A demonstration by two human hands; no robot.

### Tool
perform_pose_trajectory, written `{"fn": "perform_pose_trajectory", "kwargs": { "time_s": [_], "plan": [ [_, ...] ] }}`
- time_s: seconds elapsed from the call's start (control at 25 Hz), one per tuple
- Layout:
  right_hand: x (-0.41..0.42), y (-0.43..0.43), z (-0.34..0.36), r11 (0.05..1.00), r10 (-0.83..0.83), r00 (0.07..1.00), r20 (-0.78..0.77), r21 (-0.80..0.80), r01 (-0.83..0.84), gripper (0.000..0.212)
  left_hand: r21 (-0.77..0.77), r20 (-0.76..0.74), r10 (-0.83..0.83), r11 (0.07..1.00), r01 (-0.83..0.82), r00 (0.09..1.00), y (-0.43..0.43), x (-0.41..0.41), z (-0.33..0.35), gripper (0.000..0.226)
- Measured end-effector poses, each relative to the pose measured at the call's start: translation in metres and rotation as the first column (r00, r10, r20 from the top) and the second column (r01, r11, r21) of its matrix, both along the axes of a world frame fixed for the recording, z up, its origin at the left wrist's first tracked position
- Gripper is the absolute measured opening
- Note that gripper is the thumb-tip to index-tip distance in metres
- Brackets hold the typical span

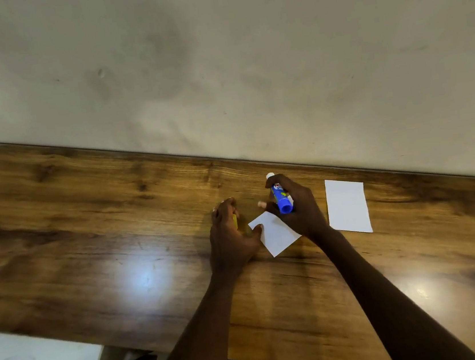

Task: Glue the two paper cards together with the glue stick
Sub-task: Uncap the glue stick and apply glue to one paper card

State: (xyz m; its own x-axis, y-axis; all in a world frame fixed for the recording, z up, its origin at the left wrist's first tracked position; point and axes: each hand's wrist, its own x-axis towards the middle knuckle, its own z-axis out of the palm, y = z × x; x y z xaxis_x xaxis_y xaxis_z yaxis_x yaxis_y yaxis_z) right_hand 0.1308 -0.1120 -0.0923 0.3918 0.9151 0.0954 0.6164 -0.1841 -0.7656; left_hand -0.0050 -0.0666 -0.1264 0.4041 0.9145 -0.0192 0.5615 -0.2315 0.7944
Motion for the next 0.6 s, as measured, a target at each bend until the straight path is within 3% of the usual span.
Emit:
{"fn": "perform_pose_trajectory", "kwargs": {
  "time_s": [0.08,0.12,0.2,0.32,0.48,0.6],
  "plan": [
    [-0.015,-0.008,-0.003,0.97,-0.123,0.873,-0.473,0.126,0.205,0.026,0.007,0.001,-0.009,1.0,0.009,1.0,0.001,-0.001,-0.002,0.075],
    [-0.02,-0.011,-0.006,0.956,-0.142,0.785,-0.603,0.121,0.266,0.023,0.003,-0.001,-0.011,1.0,0.011,1.0,0.001,-0.001,-0.002,0.076],
    [-0.025,-0.015,-0.009,0.953,-0.165,0.713,-0.682,0.076,0.293,0.014,-0.001,-0.002,-0.016,1.0,0.016,1.0,0.001,-0.001,-0.003,0.076],
    [-0.024,-0.011,-0.014,0.964,-0.181,0.739,-0.649,0.032,0.264,0.014,0.024,0.021,-0.016,1.0,0.016,1.0,0.001,-0.001,-0.002,0.075],
    [-0.021,-0.005,-0.018,0.982,-0.181,0.91,-0.373,-0.027,0.185,0.014,0.052,0.066,-0.003,0.999,-0.001,0.998,-0.001,-0.001,-0.001,0.073],
    [-0.022,-0.005,-0.02,0.981,-0.194,0.94,-0.279,-0.05,0.188,0.014,0.049,0.071,-0.012,0.999,0.008,0.997,-0.001,-0.002,0.0,0.071]
  ]
}}
